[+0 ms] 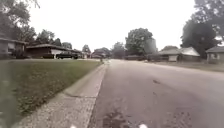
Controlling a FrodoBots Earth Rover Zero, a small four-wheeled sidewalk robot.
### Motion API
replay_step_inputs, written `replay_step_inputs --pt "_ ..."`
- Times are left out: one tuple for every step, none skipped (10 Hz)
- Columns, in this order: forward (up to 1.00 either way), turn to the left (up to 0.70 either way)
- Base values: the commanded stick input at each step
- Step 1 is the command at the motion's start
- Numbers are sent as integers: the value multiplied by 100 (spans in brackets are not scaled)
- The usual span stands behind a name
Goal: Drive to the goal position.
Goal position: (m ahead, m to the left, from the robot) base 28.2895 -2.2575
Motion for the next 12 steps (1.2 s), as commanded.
replay_step_inputs --pt "70 0" --pt "70 0" --pt "70 0" --pt "70 0" --pt "70 0" --pt "70 0" --pt "70 0" --pt "70 0" --pt "70 0" --pt "70 0" --pt "70 0" --pt "70 0"
